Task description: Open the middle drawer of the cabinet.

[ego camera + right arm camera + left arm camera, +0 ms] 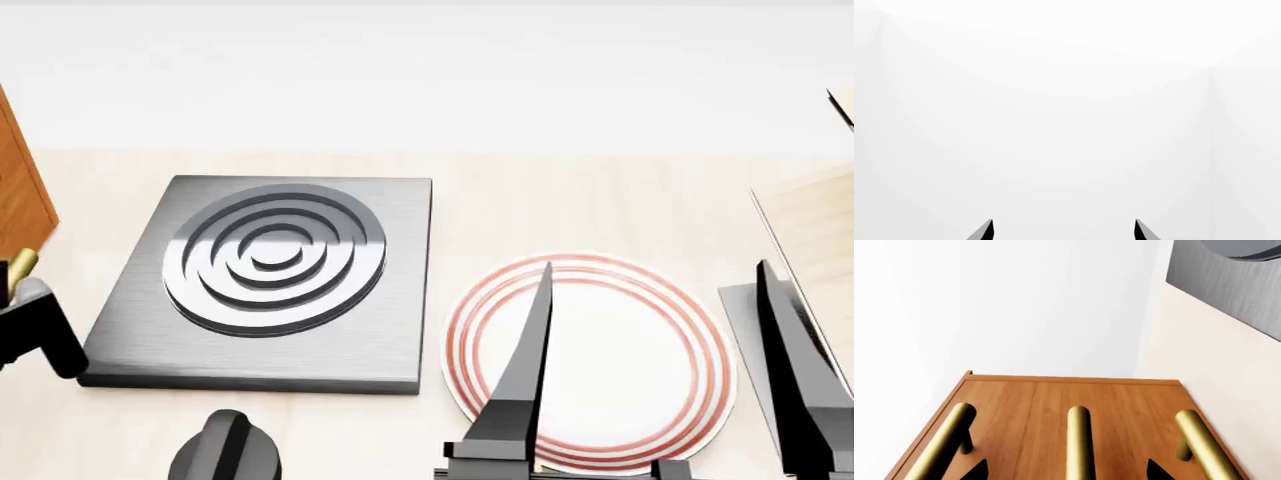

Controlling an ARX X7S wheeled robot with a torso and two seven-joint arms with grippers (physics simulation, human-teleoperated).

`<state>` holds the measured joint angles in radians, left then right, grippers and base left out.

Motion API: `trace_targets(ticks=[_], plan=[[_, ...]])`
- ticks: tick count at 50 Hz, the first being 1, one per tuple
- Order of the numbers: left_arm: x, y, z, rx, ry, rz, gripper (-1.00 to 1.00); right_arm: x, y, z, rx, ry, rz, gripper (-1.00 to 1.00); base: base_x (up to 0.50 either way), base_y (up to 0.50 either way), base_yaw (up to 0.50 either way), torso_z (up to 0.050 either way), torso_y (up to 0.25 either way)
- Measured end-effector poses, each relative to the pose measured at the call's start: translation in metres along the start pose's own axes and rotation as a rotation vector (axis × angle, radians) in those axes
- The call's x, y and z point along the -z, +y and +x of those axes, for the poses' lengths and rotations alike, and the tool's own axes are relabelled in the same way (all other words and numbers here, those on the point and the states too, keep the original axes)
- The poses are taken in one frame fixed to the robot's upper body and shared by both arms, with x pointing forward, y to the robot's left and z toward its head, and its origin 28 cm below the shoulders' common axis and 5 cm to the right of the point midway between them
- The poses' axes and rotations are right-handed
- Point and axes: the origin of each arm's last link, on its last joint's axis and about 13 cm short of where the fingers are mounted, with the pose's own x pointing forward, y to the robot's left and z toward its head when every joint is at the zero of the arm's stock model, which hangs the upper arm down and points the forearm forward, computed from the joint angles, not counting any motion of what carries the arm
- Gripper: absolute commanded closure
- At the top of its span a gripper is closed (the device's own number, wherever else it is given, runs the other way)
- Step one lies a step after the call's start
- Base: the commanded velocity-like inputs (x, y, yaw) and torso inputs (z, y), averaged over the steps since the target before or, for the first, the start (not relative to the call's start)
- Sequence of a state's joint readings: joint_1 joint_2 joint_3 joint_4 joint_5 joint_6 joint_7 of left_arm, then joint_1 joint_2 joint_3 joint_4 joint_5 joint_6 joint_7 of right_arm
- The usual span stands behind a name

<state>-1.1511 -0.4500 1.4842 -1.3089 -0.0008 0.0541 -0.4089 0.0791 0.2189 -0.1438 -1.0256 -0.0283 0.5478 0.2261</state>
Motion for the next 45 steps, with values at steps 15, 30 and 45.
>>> trace_targets(ticks=[15, 30, 45], plan=[[-0.0020, -0.0031, -0.0008, 0.005, 0.003, 0.000, -1.00, 0.0007, -0.0001, 0.0002, 0.000, 0.002, 0.000, -1.00, 0.00, 0.00, 0.00, 0.000, 0.000], [-0.0005, -0.0081, -0.0036, 0.029, 0.015, 0.006, -1.00, 0.0003, -0.0004, -0.0005, 0.001, 0.001, 0.000, -1.00, 0.00, 0.00, 0.00, 0.000, 0.000], [0.0043, -0.0095, -0.0058, 0.034, 0.043, 0.010, -1.00, -0.0002, -0.0006, -0.0011, 0.001, 0.000, -0.001, -1.00, 0.00, 0.00, 0.00, 0.000, 0.000]])
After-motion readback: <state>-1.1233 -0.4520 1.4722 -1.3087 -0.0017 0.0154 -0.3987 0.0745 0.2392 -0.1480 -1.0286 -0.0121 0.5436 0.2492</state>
